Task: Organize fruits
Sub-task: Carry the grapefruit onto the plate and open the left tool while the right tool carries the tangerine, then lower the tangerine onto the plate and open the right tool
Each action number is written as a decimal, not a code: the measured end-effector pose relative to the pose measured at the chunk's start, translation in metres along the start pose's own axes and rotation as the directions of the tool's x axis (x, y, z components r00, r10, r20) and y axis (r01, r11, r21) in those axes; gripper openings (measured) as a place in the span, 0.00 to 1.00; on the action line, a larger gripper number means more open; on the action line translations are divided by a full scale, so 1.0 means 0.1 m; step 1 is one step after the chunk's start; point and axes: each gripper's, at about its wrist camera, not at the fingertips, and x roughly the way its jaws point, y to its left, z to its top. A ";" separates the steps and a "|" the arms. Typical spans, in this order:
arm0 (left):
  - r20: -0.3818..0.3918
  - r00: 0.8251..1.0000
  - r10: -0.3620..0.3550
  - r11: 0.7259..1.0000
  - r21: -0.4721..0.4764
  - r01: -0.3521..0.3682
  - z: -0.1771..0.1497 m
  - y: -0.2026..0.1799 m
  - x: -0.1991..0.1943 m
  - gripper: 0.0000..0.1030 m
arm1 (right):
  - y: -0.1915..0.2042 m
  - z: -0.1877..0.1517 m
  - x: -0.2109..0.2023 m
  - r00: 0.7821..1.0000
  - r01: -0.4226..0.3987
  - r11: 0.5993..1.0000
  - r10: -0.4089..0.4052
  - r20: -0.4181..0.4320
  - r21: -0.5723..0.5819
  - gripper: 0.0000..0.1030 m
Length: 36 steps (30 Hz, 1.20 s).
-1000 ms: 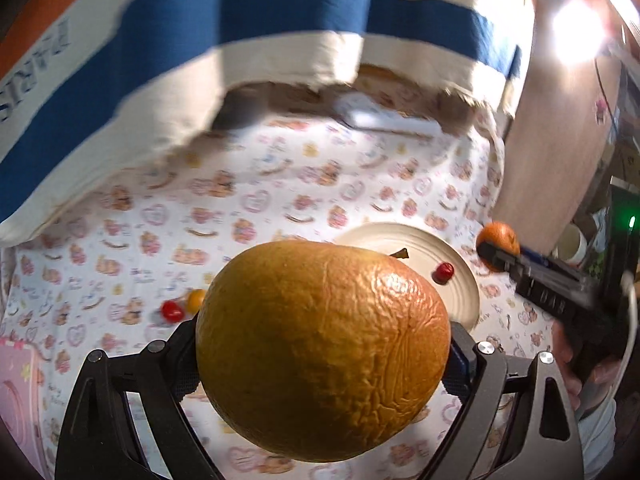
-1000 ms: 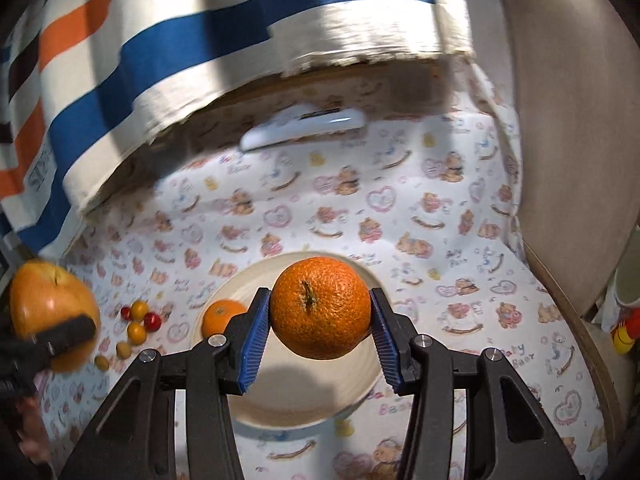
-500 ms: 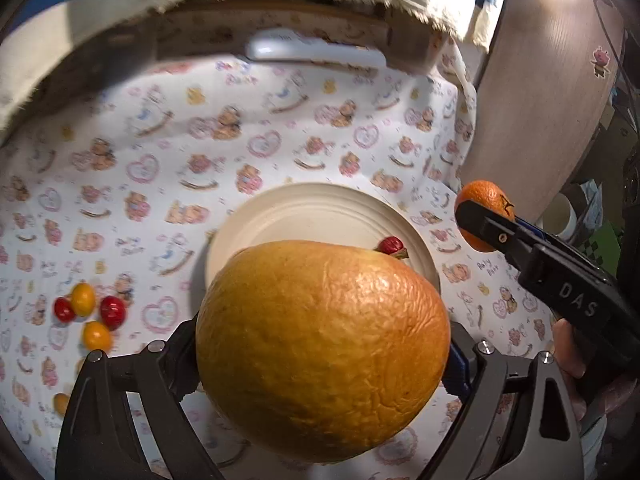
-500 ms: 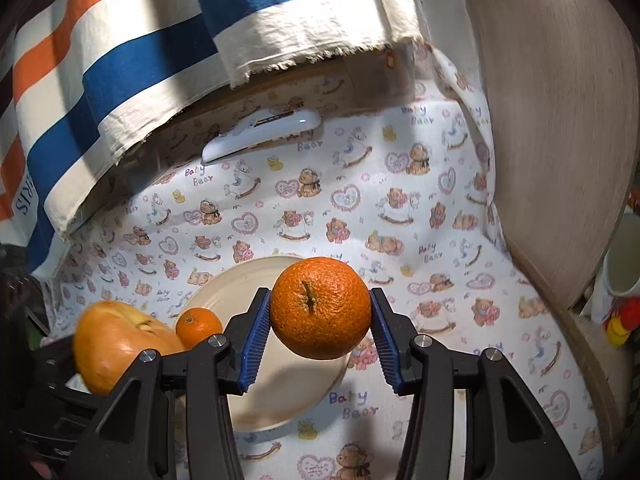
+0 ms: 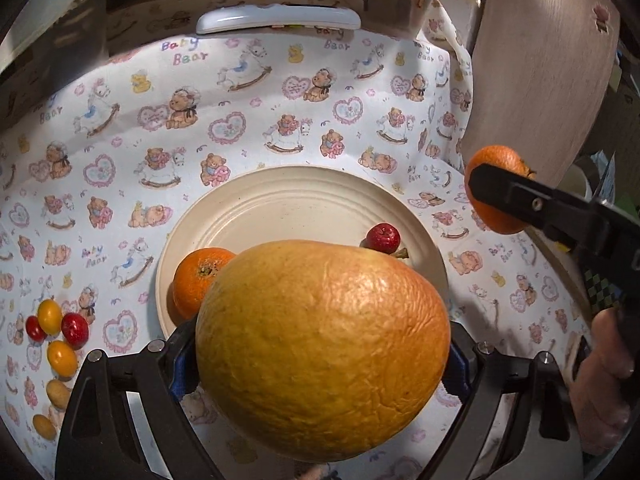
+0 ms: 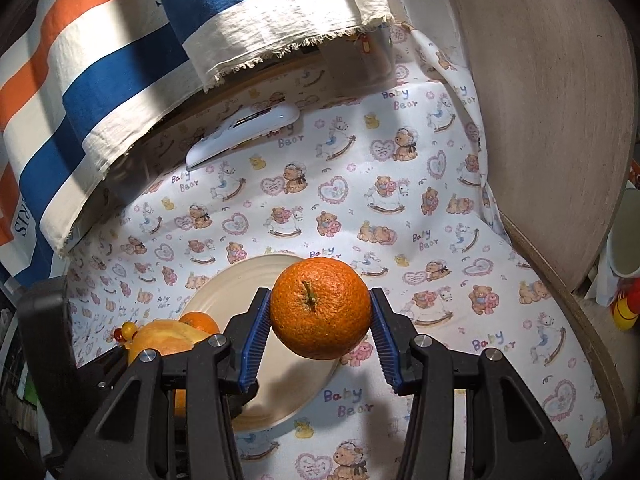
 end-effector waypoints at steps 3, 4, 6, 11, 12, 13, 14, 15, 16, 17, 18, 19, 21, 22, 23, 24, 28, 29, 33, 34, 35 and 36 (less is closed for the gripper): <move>0.015 1.000 0.018 0.999 0.029 -0.019 -0.02 -0.04 0.02 0.89 | -0.01 0.00 0.01 1.000 0.010 1.000 -0.010 -0.003 0.006 0.48; 0.018 1.000 0.022 0.999 0.034 -0.022 -0.02 -0.04 0.02 0.89 | -0.02 0.00 0.01 1.000 0.010 1.000 -0.010 -0.005 0.009 0.48; 0.030 0.999 0.044 0.997 0.059 -0.046 -0.03 -0.08 0.04 0.89 | -0.03 -0.01 0.03 1.000 0.011 1.000 -0.011 -0.011 0.015 0.48; 0.059 0.995 0.080 0.989 0.120 -0.086 -0.06 -0.13 0.09 0.89 | -0.03 -0.01 0.03 1.000 0.011 1.000 -0.011 -0.012 0.016 0.48; 0.058 0.995 0.076 0.989 0.121 -0.083 -0.05 -0.12 0.09 0.89 | -0.03 -0.01 0.02 1.000 0.010 1.000 -0.010 -0.011 0.016 0.48; 0.061 0.995 0.076 0.989 0.123 -0.083 -0.05 -0.12 0.09 0.89 | -0.03 -0.01 0.02 1.000 0.010 1.000 -0.010 -0.009 0.017 0.48; 0.070 0.995 0.071 0.990 0.119 -0.079 -0.06 -0.11 0.09 0.90 | -0.03 -0.01 0.02 1.000 0.010 1.000 -0.010 -0.009 0.016 0.48; 0.078 0.995 0.063 0.991 0.113 -0.072 -0.06 -0.11 0.08 0.90 | -0.03 -0.01 0.03 1.000 0.010 1.000 -0.010 -0.011 0.016 0.48; 0.086 0.995 0.056 0.992 0.110 -0.066 -0.06 -0.10 0.07 0.90 | -0.03 -0.01 0.03 1.000 0.009 1.000 -0.009 -0.013 0.017 0.48; 0.093 0.994 0.049 0.993 0.105 -0.059 -0.05 -0.09 0.05 0.91 | -0.03 -0.01 0.03 1.000 0.009 1.000 -0.009 -0.014 0.018 0.48; 0.103 0.994 0.046 0.993 0.101 -0.056 -0.06 -0.09 0.02 0.92 | -0.03 -0.02 0.03 1.000 0.009 1.000 -0.009 -0.016 0.020 0.48; 0.115 0.992 0.047 0.994 0.097 -0.058 -0.06 -0.08 -0.02 0.95 | -0.03 -0.02 0.03 1.000 0.009 1.000 -0.009 -0.016 0.020 0.48; 0.144 0.988 0.050 0.993 0.096 -0.064 -0.07 -0.08 -0.11 0.97 | -0.03 -0.02 0.03 1.000 0.010 1.000 -0.010 -0.014 0.020 0.48; 0.154 0.987 0.051 0.992 0.103 -0.068 -0.07 -0.08 -0.14 0.97 | -0.03 -0.02 0.03 1.000 0.010 1.000 -0.010 -0.014 0.020 0.48; 0.159 0.986 0.055 0.990 0.118 -0.074 -0.08 -0.08 -0.19 0.97 | -0.03 -0.02 0.03 1.000 0.009 1.000 -0.009 -0.014 0.021 0.48; 0.163 0.985 0.058 0.988 0.131 -0.080 -0.10 -0.08 -0.23 0.97 | -0.03 -0.02 0.03 1.000 0.006 1.000 -0.006 -0.014 0.021 0.48; 0.216 0.974 0.073 0.987 0.126 -0.102 -0.19 0.01 -0.47 0.97 | -0.01 -0.03 0.05 1.000 0.007 1.000 -0.007 -0.020 0.016 0.48; 0.234 0.969 0.082 0.987 0.113 -0.111 -0.20 0.05 -0.54 0.97 | 0.00 -0.04 0.06 1.000 0.007 1.000 -0.007 -0.022 0.013 0.48; 0.291 0.951 0.109 0.992 0.031 -0.123 -0.28 0.33 -0.84 0.97 | 0.06 -0.08 0.11 0.999 0.008 1.000 -0.009 -0.035 -0.013 0.48; 0.299 0.947 0.116 0.992 0.011 -0.125 -0.31 0.41 -0.91 0.97 | 0.08 -0.09 0.12 0.999 0.009 1.000 -0.010 -0.041 -0.021 0.48; 0.305 0.944 0.125 0.992 -0.007 -0.129 -0.33 0.49 -0.96 0.97 | 0.09 -0.10 0.14 0.999 0.010 1.000 -0.011 -0.047 -0.029 0.48; 0.309 0.941 0.138 0.990 -0.026 -0.137 -0.35 0.58 -1.01 0.97 | 0.11 -0.12 0.17 0.998 0.011 0.999 -0.013 -0.056 -0.039 0.48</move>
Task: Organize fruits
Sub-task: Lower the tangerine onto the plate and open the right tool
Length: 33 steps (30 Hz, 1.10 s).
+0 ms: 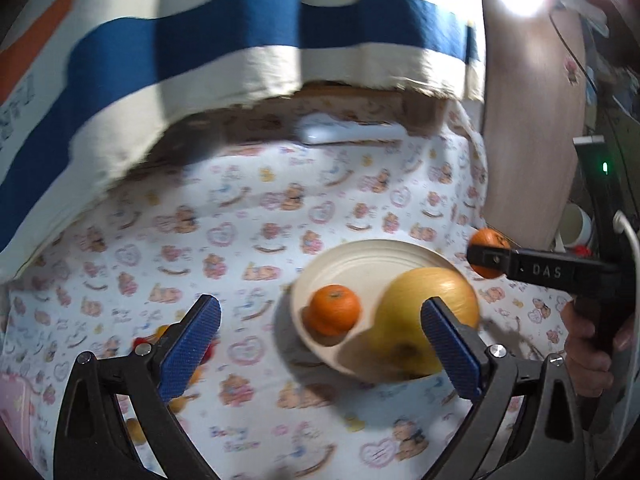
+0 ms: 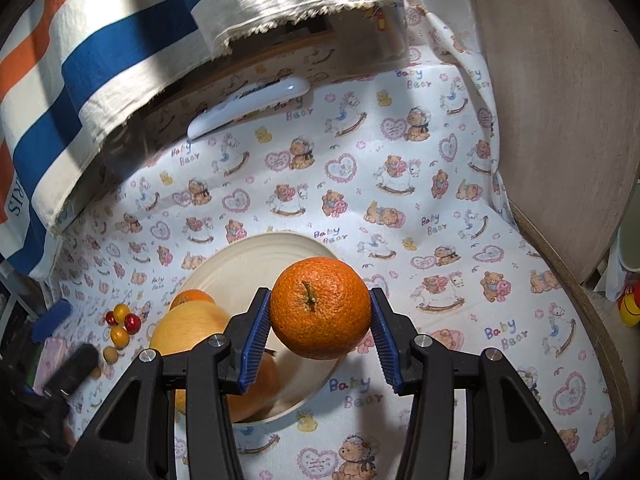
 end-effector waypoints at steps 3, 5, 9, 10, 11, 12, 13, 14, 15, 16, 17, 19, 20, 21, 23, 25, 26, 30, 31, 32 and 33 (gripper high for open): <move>0.015 0.999 0.032 0.998 -0.047 -0.031 -0.06 0.28 -0.11 0.97 | 0.04 -0.02 0.05 1.000 0.002 1.000 -0.002 -0.016 -0.018 0.48; 0.022 0.998 0.055 0.996 -0.075 -0.053 -0.10 0.44 -0.16 0.97 | 0.06 -0.03 0.07 1.000 0.004 1.000 -0.005 -0.023 -0.023 0.48; 0.006 0.998 0.067 0.987 -0.144 -0.065 -0.15 0.68 -0.16 0.97 | 0.06 -0.05 0.17 0.999 0.014 1.000 -0.015 -0.053 -0.019 0.48; -0.007 0.998 0.063 0.985 -0.158 -0.063 -0.16 0.73 -0.14 0.97 | 0.05 -0.05 0.19 0.998 0.013 1.000 -0.014 -0.059 -0.017 0.48; -0.016 0.998 0.062 0.983 -0.171 -0.064 -0.16 0.76 -0.14 0.97 | 0.05 -0.05 0.22 0.998 0.012 1.000 -0.013 -0.066 -0.014 0.48; -0.020 0.998 0.065 0.981 -0.183 -0.068 -0.17 0.80 -0.14 0.97 | 0.04 -0.06 0.24 0.997 0.009 1.000 -0.010 -0.073 -0.011 0.48; -0.020 0.998 0.067 0.979 -0.190 -0.069 -0.17 0.82 -0.15 0.97 | 0.04 -0.06 0.25 0.997 0.004 1.000 -0.005 -0.078 -0.009 0.48; -0.018 0.997 0.069 0.979 -0.191 -0.071 -0.18 0.83 -0.16 0.97 | 0.03 -0.06 0.26 0.997 -0.004 1.000 0.004 -0.081 -0.006 0.48; -0.017 0.997 0.075 0.979 -0.188 -0.077 -0.18 0.83 -0.17 0.97 | 0.03 -0.06 0.26 0.996 -0.013 1.000 0.013 -0.084 -0.004 0.48; -0.015 0.996 0.084 0.979 -0.188 -0.085 -0.17 0.83 -0.17 0.97 | 0.03 -0.06 0.27 0.996 -0.017 1.000 0.017 -0.087 -0.003 0.49; -0.011 0.996 0.091 0.977 -0.191 -0.092 -0.17 0.84 -0.18 0.97 | 0.03 -0.07 0.28 0.996 -0.016 1.000 0.016 -0.092 -0.003 0.49; -0.013 0.996 0.089 0.976 -0.196 -0.090 -0.17 0.85 -0.18 0.97 | 0.03 -0.08 0.28 0.995 -0.014 1.000 0.014 -0.096 0.001 0.49; -0.015 0.996 0.091 0.976 -0.198 -0.092 -0.18 0.85 -0.17 0.97 | 0.02 -0.08 0.29 0.995 -0.017 1.000 0.017 -0.098 0.003 0.49; -0.015 0.996 0.093 0.976 -0.198 -0.094 -0.18 0.85 -0.17 0.97 | 0.02 -0.08 0.29 0.995 -0.020 1.000 0.021 -0.101 0.008 0.49; -0.017 0.995 0.095 0.977 -0.189 -0.097 -0.19 0.84 -0.17 0.97 | 0.00 -0.08 0.30 0.994 -0.027 1.000 0.028 -0.105 0.016 0.49; -0.017 0.995 0.101 0.978 -0.179 -0.103 -0.19 0.82 -0.16 0.97 | 0.00 -0.07 0.30 0.994 -0.028 0.999 0.030 -0.106 0.018 0.49; -0.016 0.994 0.104 0.979 -0.177 -0.105 -0.19 0.81 -0.16 0.97 | 0.00 -0.07 0.30 0.994 -0.028 0.999 0.029 -0.106 0.016 0.49; 0.001 0.993 0.119 0.980 -0.162 -0.117 -0.19 0.78 -0.18 0.97 | 0.00 -0.07 0.28 0.995 -0.036 0.999 0.037 -0.095 0.014 0.52; 0.004 0.993 0.122 0.980 -0.156 -0.120 -0.18 0.77 -0.19 0.97 | 0.00 -0.07 0.26 0.996 -0.033 0.999 0.034 -0.087 0.011 0.55; 0.008 0.992 0.125 0.981 -0.153 -0.123 -0.18 0.76 -0.20 0.97 | 0.01 -0.06 0.24 0.997 -0.029 1.000 0.029 -0.077 0.009 0.58; 0.011 0.992 0.127 0.980 -0.152 -0.124 -0.18 0.76 -0.21 0.97 | 0.00 -0.06 0.22 0.997 -0.027 1.000 0.027 -0.067 0.007 0.59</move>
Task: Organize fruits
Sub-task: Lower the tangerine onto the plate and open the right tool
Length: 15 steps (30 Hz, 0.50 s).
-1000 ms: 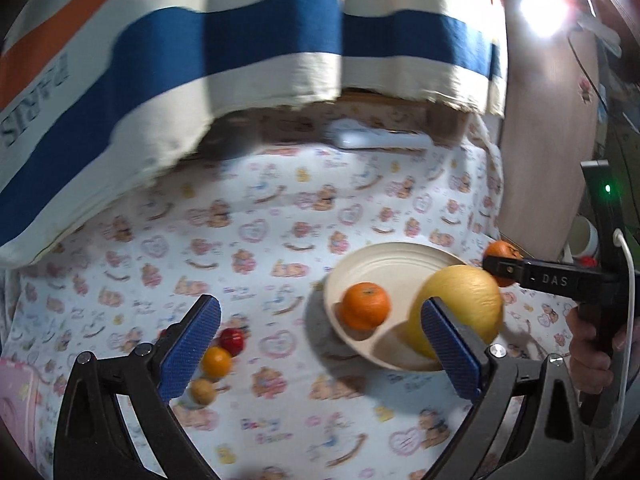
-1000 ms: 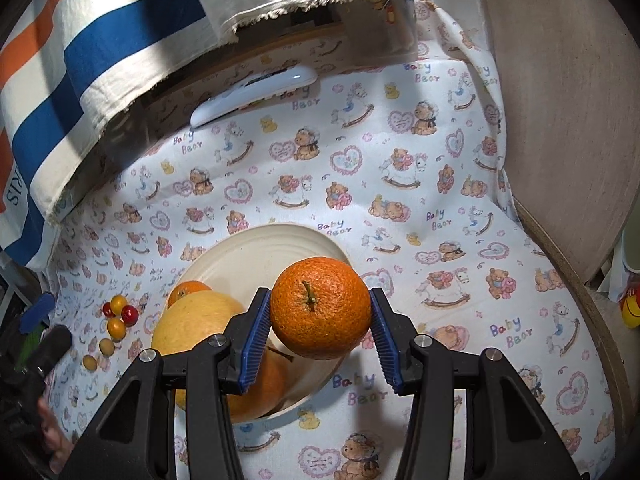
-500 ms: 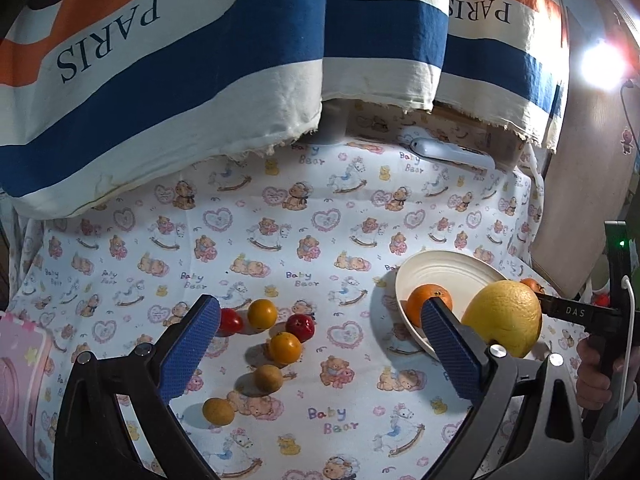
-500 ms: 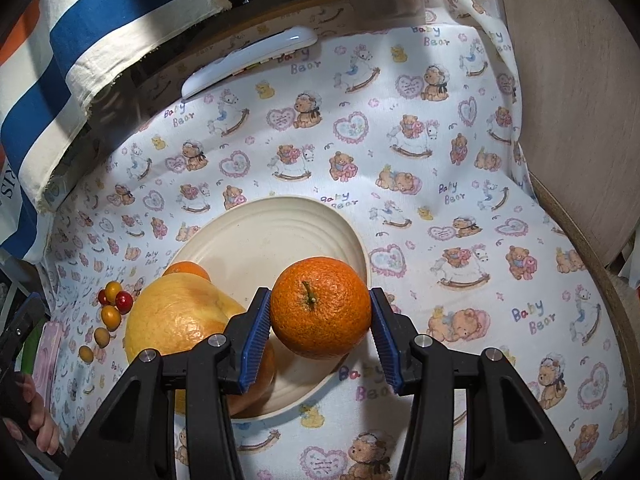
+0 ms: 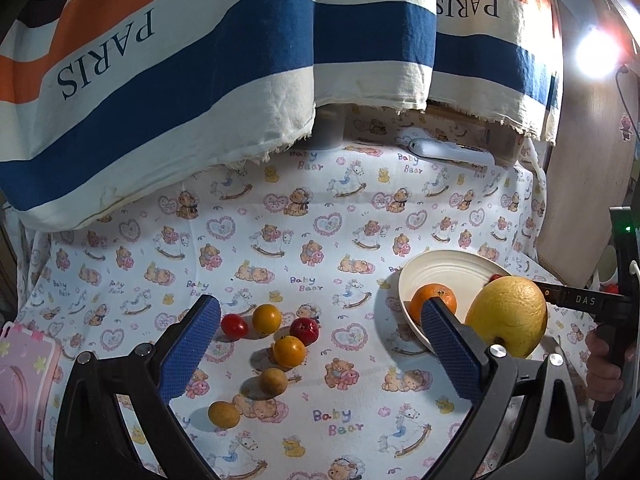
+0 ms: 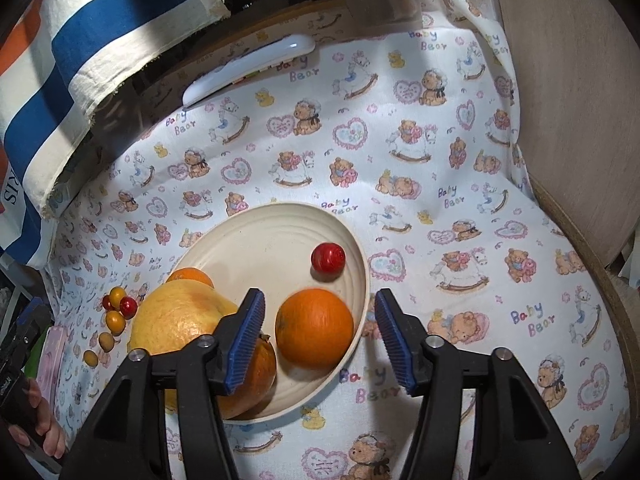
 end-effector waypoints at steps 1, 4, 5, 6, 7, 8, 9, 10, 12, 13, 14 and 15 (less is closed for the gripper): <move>0.000 1.000 0.002 1.000 0.001 -0.002 0.00 0.00 -0.01 0.97 | 0.00 0.00 -0.01 1.000 -0.001 1.000 0.001 0.005 0.000 0.59; -0.004 1.000 0.015 1.000 0.000 -0.015 0.02 0.01 -0.03 0.97 | -0.01 0.01 -0.03 1.000 -0.004 1.000 0.004 0.010 0.002 0.59; -0.009 1.000 0.023 1.000 0.000 -0.023 0.04 0.02 -0.03 0.97 | -0.01 0.01 -0.03 1.000 -0.003 1.000 0.003 0.011 0.002 0.59; -0.016 0.999 0.041 0.999 -0.004 -0.041 0.06 0.04 -0.05 0.97 | -0.01 0.01 -0.03 1.000 -0.001 1.000 0.001 0.013 0.001 0.59; -0.024 0.998 0.051 0.999 -0.007 -0.051 0.08 0.07 -0.06 0.97 | 0.00 0.01 -0.04 1.000 0.001 1.000 -0.001 0.016 0.000 0.59; -0.029 0.998 0.049 0.999 -0.011 -0.050 0.11 0.09 -0.08 0.97 | 0.00 0.01 -0.04 1.000 0.005 1.000 -0.005 0.020 -0.002 0.59; -0.035 0.998 0.054 0.998 -0.014 -0.054 0.13 0.12 -0.09 0.97 | 0.02 -0.01 -0.06 0.999 0.025 1.000 -0.025 0.036 -0.013 0.59; -0.043 0.997 0.068 0.997 -0.016 -0.069 0.15 0.14 -0.11 0.97 | 0.05 -0.01 -0.08 0.998 0.039 0.999 -0.038 0.049 -0.026 0.59; -0.069 0.994 0.089 0.996 -0.009 -0.089 0.18 0.18 -0.11 0.97 | 0.14 -0.03 -0.12 0.995 0.070 0.995 -0.064 0.083 -0.072 0.59; -0.087 0.992 0.093 0.996 -0.001 -0.093 0.19 0.20 -0.10 0.97 | 0.18 -0.04 -0.14 0.993 0.078 0.993 -0.070 0.094 -0.088 0.59; -0.104 0.990 0.098 0.995 0.006 -0.098 0.20 0.22 -0.09 0.97 | 0.21 -0.05 -0.17 0.992 0.084 0.991 -0.073 0.105 -0.101 0.59; -0.119 0.987 0.105 0.994 0.011 -0.105 0.20 0.24 -0.07 0.97 | 0.24 -0.06 -0.19 0.990 0.088 0.990 -0.074 0.116 -0.114 0.59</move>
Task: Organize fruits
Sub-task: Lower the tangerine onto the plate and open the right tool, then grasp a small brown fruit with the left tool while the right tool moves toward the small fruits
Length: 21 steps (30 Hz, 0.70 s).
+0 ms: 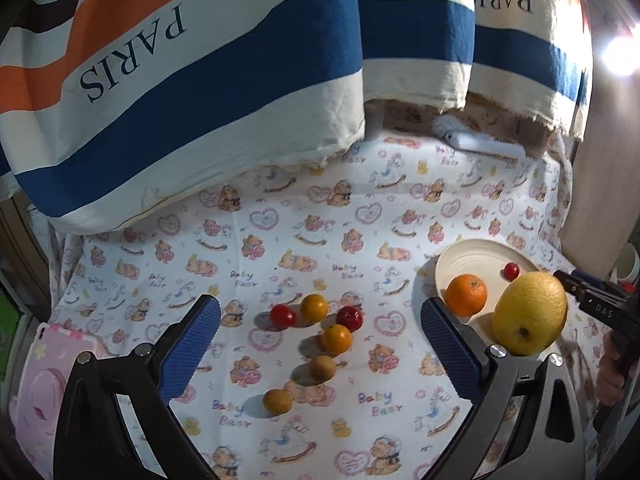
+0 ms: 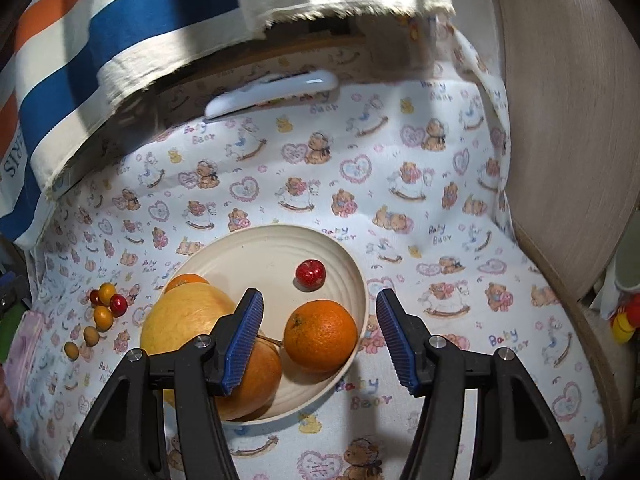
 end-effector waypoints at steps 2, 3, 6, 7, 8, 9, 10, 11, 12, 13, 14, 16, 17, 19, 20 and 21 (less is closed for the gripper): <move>-0.026 1.000 0.018 1.000 0.006 -0.018 0.00 0.04 0.04 0.97 | 0.05 -0.01 -0.04 1.000 0.016 1.000 -0.016 0.017 -0.011 0.59; -0.039 0.999 0.024 1.000 0.008 -0.024 0.00 0.05 0.06 0.97 | 0.07 -0.01 -0.06 0.999 0.026 1.000 -0.026 0.026 -0.012 0.59; -0.080 0.997 0.011 1.000 -0.008 -0.012 0.00 0.14 0.12 0.97 | 0.13 0.01 -0.09 0.999 0.043 0.999 -0.043 0.030 -0.016 0.59; -0.085 0.996 0.004 1.000 -0.021 -0.006 0.01 0.17 0.13 0.97 | 0.15 0.02 -0.11 0.999 0.035 0.999 -0.034 0.033 -0.011 0.59; -0.090 0.996 -0.001 0.999 -0.035 -0.002 0.01 0.21 0.13 0.97 | 0.16 0.04 -0.14 0.999 0.025 1.000 -0.025 0.038 -0.004 0.59; -0.093 0.996 -0.004 0.999 -0.050 0.000 0.02 0.24 0.13 0.97 | 0.18 0.05 -0.18 0.999 0.019 1.000 -0.019 0.046 0.002 0.59; -0.094 0.996 -0.011 0.998 -0.064 0.005 0.03 0.27 0.13 0.97 | 0.21 0.06 -0.21 0.998 0.015 1.000 -0.015 0.055 0.002 0.63; -0.090 0.996 -0.021 0.997 -0.077 0.014 0.04 0.30 0.11 0.97 | 0.24 0.07 -0.25 0.998 0.014 1.000 -0.014 0.066 -0.002 0.68; -0.081 0.996 -0.031 0.996 -0.091 0.023 0.04 0.33 0.09 0.97 | 0.28 0.09 -0.30 0.996 0.018 1.000 -0.018 0.082 -0.008 0.70; -0.067 0.997 -0.039 0.994 -0.104 0.032 0.05 0.36 0.05 0.97 | 0.32 0.10 -0.33 0.995 0.025 1.000 -0.024 0.093 -0.011 0.72; -0.053 0.998 -0.042 0.993 -0.111 0.036 0.06 0.37 0.02 0.97 | 0.36 0.12 -0.37 0.994 0.029 0.999 -0.027 0.105 -0.013 0.72; -0.027 0.999 -0.035 0.993 -0.111 0.032 0.08 0.39 -0.06 0.97 | 0.46 0.15 -0.44 0.993 0.011 1.000 -0.008 0.117 -0.021 0.78; -0.017 0.999 -0.030 0.994 -0.106 0.028 0.09 0.40 -0.09 0.97 | 0.52 0.16 -0.47 0.992 -0.002 1.000 0.005 0.124 -0.024 0.83; 0.002 1.000 -0.017 0.995 -0.098 0.017 0.10 0.40 -0.15 0.97 | 0.65 0.18 -0.54 0.990 -0.022 0.999 0.026 0.141 -0.029 0.83; 0.008 1.000 -0.012 0.995 -0.096 0.012 0.10 0.40 -0.17 0.97 | 0.73 0.19 -0.56 0.989 -0.033 0.999 0.038 0.143 -0.036 0.84; 0.014 1.000 -0.008 0.995 -0.097 0.010 0.10 0.41 -0.19 0.97 | 0.82 0.20 -0.57 0.988 -0.049 0.998 0.055 0.141 -0.046 0.84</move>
